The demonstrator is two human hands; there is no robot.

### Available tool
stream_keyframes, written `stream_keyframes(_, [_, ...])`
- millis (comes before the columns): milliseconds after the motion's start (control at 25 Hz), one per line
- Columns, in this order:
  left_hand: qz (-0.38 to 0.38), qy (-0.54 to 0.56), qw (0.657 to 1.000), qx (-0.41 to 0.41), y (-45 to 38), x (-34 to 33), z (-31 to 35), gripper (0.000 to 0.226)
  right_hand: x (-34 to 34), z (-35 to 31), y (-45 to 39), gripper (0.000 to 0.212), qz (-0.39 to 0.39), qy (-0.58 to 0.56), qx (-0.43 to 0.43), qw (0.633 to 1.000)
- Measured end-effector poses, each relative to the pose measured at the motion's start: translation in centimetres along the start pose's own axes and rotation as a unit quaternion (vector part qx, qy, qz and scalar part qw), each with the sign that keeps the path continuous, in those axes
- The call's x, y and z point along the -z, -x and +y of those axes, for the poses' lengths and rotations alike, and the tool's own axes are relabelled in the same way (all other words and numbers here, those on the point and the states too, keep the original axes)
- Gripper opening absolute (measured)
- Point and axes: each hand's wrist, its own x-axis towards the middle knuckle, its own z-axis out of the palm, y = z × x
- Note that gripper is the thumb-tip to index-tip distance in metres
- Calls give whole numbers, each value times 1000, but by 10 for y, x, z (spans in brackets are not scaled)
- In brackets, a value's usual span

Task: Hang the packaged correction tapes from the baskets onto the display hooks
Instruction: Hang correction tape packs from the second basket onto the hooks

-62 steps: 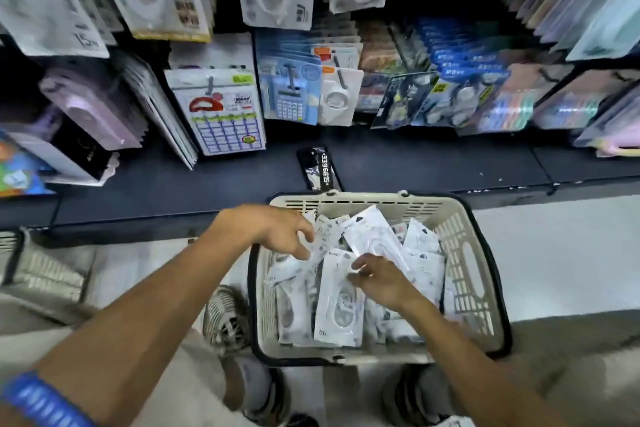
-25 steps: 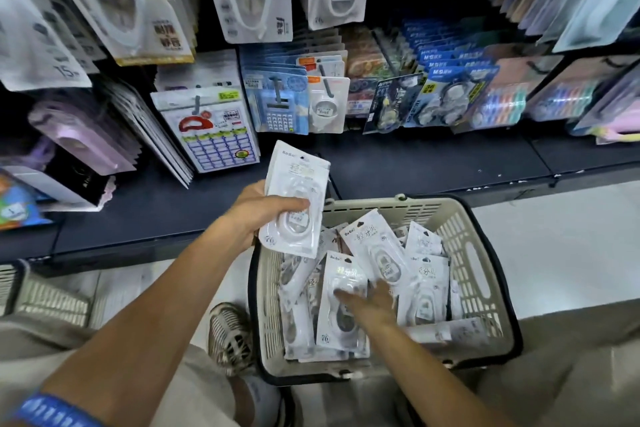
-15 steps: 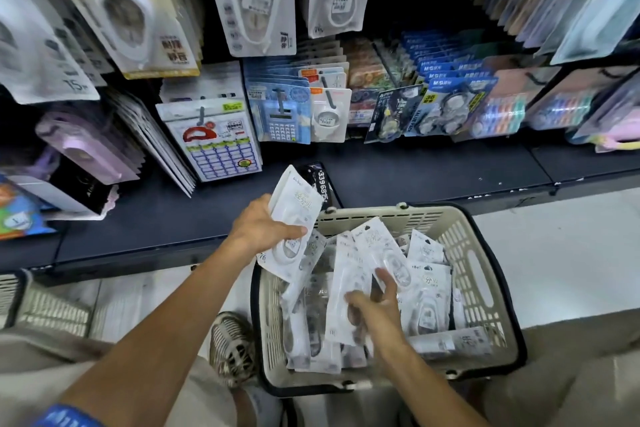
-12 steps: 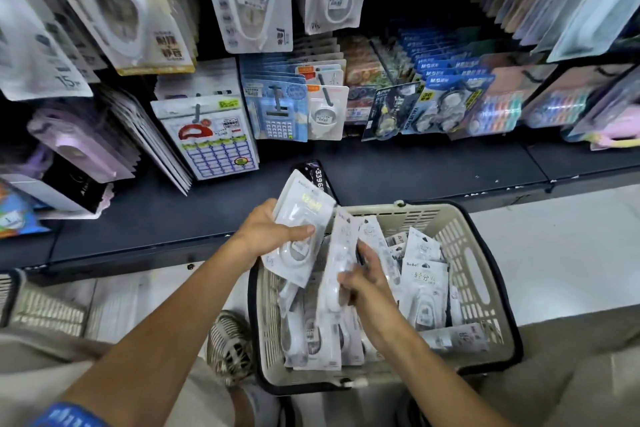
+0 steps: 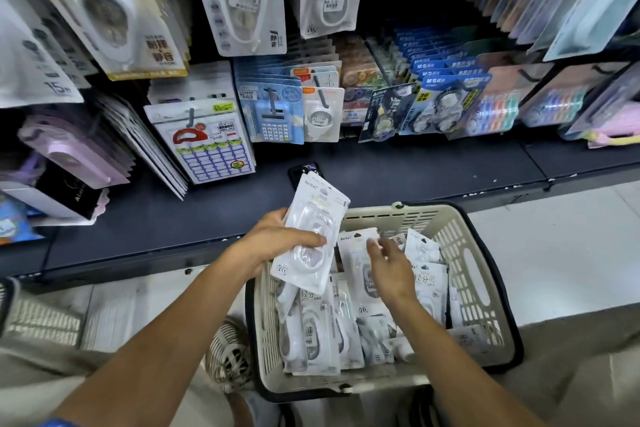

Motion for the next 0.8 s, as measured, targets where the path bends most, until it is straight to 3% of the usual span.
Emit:
stream_keyframes(80, [20,7,1000,-10,-3,3,8,51,8,29,-9,93,-21,189,-29,981])
stream_keyframes(160, [24,6,999,-26,-3,2,16,54,2,49,-5,113,-62,245,-33,967])
stream_keyframes(240, [14,7,999,-43,2,-3,26,54,-4,60,-3,104,-28,244,-34,969])
stream_keyframes(360, [33,10,995,-99,11,-6,57,52,6,49,-4,47,-1,104,0,995])
stream_keyframes(440, [47,42,988,-144,24,-5,83,52,21,27,-2,25,11,-22,43,999])
stream_keyframes(600, [109,124,943,-291,68,14,137,65,56,-58,16,27,26,-219,183,958])
stream_keyframes(720, [179,171,889,-386,95,42,177,75,84,-144,46,33,19,-250,314,916])
stream_keyframes(800, [197,189,872,-407,105,60,197,82,97,-196,62,44,-11,-270,368,890])
